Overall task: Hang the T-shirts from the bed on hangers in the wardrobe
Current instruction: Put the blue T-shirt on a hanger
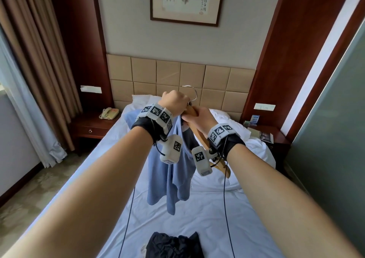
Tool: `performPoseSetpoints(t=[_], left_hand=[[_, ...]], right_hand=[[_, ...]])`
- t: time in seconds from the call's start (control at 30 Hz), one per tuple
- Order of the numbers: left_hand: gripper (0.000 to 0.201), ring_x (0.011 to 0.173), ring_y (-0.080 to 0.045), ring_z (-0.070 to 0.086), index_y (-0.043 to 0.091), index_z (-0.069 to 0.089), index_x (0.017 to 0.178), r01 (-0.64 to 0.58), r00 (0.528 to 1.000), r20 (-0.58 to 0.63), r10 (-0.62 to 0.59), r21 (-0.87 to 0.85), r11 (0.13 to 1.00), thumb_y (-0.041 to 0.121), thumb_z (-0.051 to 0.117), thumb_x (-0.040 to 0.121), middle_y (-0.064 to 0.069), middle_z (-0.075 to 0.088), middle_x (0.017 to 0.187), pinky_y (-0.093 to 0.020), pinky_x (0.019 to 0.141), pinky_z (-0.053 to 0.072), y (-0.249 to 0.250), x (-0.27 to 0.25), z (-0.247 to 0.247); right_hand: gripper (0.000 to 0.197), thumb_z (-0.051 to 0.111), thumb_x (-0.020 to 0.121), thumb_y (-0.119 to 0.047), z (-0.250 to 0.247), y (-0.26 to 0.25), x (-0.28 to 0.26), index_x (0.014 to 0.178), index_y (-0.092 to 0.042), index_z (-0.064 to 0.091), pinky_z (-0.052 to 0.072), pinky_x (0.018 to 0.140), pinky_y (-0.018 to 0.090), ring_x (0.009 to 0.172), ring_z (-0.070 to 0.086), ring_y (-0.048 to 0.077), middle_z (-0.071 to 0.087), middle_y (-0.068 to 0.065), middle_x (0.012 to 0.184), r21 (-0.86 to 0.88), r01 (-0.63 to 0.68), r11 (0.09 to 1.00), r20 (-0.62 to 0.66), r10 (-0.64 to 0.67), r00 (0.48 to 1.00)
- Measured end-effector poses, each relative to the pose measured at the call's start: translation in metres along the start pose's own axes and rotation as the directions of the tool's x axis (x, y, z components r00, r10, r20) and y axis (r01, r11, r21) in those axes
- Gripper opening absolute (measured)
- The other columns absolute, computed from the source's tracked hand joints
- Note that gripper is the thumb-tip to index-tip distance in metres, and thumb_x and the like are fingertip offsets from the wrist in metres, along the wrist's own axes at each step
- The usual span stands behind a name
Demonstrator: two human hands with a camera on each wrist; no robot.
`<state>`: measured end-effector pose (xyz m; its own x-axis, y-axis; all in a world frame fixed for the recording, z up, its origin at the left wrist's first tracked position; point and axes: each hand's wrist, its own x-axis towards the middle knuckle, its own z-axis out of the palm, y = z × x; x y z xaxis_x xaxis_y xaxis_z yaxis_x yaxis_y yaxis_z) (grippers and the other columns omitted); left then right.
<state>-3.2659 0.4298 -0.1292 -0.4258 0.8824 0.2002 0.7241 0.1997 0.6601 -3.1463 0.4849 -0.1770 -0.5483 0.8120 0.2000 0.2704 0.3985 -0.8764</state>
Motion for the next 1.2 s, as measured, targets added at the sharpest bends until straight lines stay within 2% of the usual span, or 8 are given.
performPoseSetpoints(t=[0.13,0.23,0.37,0.63,0.73,0.87,1.0,1.2], left_hand=[[0.061,0.104,-0.035,0.059,0.006,0.070,0.082,-0.024,0.994,0.105,0.040,-0.153,0.988,0.058,0.039,0.073,-0.011,0.070,0.087,-0.048,0.096,0.048,-0.015,-0.006,0.008],[0.069,0.085,-0.028,0.068,0.010,0.073,0.083,-0.093,0.983,0.146,0.113,-0.132,0.987,0.071,0.047,0.065,-0.010,0.074,0.085,-0.043,0.082,0.057,-0.027,-0.007,0.014],[0.072,0.058,-0.017,0.053,0.010,0.061,0.063,-0.097,0.983,0.166,0.082,0.083,0.992,0.081,0.052,0.071,-0.005,0.063,0.063,-0.028,0.058,0.039,-0.047,-0.007,0.024],[0.058,0.056,-0.013,0.047,0.016,0.051,0.060,0.044,0.942,0.334,-0.029,-0.037,0.998,0.069,0.067,0.077,0.002,0.052,0.058,-0.026,0.058,0.033,-0.083,-0.017,0.045],[0.046,0.057,-0.014,0.053,0.009,0.064,0.067,0.018,0.957,0.291,0.019,-0.121,0.992,0.052,0.076,0.078,-0.001,0.059,0.059,-0.029,0.058,0.040,-0.092,-0.023,0.054],[0.032,0.082,-0.014,0.069,0.020,0.074,0.088,-0.007,0.983,0.181,0.039,-0.174,0.985,0.048,0.076,0.071,0.000,0.073,0.081,-0.031,0.076,0.054,-0.105,-0.032,0.056],[0.035,0.066,-0.007,0.062,0.029,0.074,0.073,-0.019,0.996,0.085,0.036,-0.194,0.981,0.060,0.068,0.059,0.013,0.066,0.061,-0.031,0.066,0.052,-0.111,-0.048,0.061],[0.037,0.069,-0.012,0.062,0.030,0.072,0.068,-0.031,0.998,0.047,0.038,-0.143,0.989,0.064,0.062,0.056,0.006,0.064,0.064,-0.036,0.063,0.050,-0.117,-0.065,0.077]], right_hand=[[0.022,0.069,0.090,-0.019,0.002,0.009,0.000,0.107,-0.004,0.066,0.044,0.059,0.013,0.066,0.063,0.004,0.070,0.003,0.084,-0.034,-0.009,0.999,-0.003,0.009,1.000],[0.023,0.073,0.086,-0.018,0.007,0.014,-0.003,0.107,-0.011,0.066,0.046,0.064,0.015,0.073,0.065,0.003,0.071,0.000,0.091,-0.041,-0.019,0.999,0.019,0.020,1.000],[0.015,0.073,0.085,-0.004,0.012,0.018,-0.015,0.097,-0.006,0.064,0.045,0.054,0.010,0.054,0.061,-0.008,0.066,-0.003,0.073,0.059,-0.024,0.998,0.095,0.018,0.995],[0.029,0.085,0.077,-0.013,0.038,0.053,-0.026,0.092,-0.007,0.060,0.060,0.071,0.031,0.071,0.069,0.014,0.070,0.009,0.082,0.125,-0.070,0.990,0.147,0.051,0.988],[0.026,0.079,0.081,-0.007,0.040,0.061,-0.028,0.102,-0.007,0.064,0.054,0.070,0.022,0.072,0.068,0.007,0.070,0.006,0.086,0.145,-0.086,0.986,0.204,0.055,0.977],[0.041,0.066,0.066,-0.019,0.036,0.073,-0.028,0.106,-0.022,0.066,0.050,0.083,0.040,0.090,0.064,0.027,0.068,0.015,0.097,0.215,-0.252,0.943,0.338,0.171,0.926],[0.026,0.048,0.086,-0.007,0.042,0.086,-0.024,0.106,-0.006,0.064,0.041,0.071,0.034,0.083,0.048,0.031,0.051,0.019,0.091,0.334,-0.440,0.834,0.358,0.319,0.877],[0.029,0.050,0.099,-0.015,0.054,0.095,-0.019,0.118,0.003,0.063,0.058,0.091,0.043,0.097,0.073,0.037,0.073,0.025,0.104,0.063,-0.534,0.843,0.530,0.426,0.734]])
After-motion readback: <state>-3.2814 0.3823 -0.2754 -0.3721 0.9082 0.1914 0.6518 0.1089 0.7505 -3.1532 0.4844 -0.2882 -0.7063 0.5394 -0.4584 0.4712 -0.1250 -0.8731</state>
